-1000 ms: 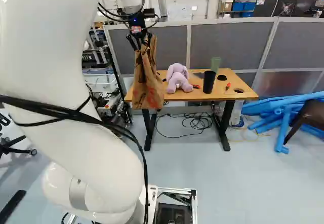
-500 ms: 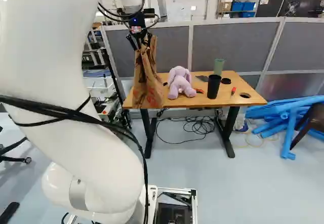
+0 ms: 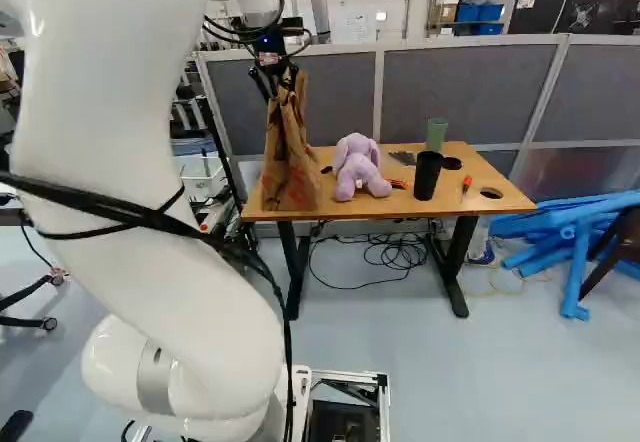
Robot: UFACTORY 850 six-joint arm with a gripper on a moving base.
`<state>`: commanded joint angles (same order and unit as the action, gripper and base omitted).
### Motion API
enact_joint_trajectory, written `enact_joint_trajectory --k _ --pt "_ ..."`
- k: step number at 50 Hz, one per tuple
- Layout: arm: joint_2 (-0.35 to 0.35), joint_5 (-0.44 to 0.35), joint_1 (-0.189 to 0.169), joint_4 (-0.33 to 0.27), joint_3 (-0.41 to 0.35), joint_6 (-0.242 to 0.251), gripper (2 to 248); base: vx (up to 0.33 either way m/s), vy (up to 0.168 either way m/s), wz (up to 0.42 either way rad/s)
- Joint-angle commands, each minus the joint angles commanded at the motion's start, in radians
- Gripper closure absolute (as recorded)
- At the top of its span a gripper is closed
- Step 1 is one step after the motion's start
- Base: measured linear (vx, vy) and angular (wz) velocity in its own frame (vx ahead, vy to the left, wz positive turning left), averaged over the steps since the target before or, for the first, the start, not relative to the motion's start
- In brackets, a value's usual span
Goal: Pick up the bag on the ground and place it on the table
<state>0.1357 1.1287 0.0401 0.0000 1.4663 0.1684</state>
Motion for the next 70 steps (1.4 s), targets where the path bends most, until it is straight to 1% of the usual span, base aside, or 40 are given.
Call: enact_joint_trajectory --k 7,14,40,52,70 --pt "0.014 0.000 0.005 0.000 0.016 0.000 229 0.000 0.000 0.000" --pt "0.043 0.000 0.013 0.000 0.048 0.000 229 0.000 0.000 0.000" --pt "0.171 0.000 0.044 0.000 0.201 0.000 229 0.000 0.000 0.000" --pt "0.242 0.000 0.056 0.000 0.264 0.000 229 0.000 0.000 0.000" --pt "0.291 0.000 0.059 0.000 0.272 0.000 229 0.000 0.000 0.000"
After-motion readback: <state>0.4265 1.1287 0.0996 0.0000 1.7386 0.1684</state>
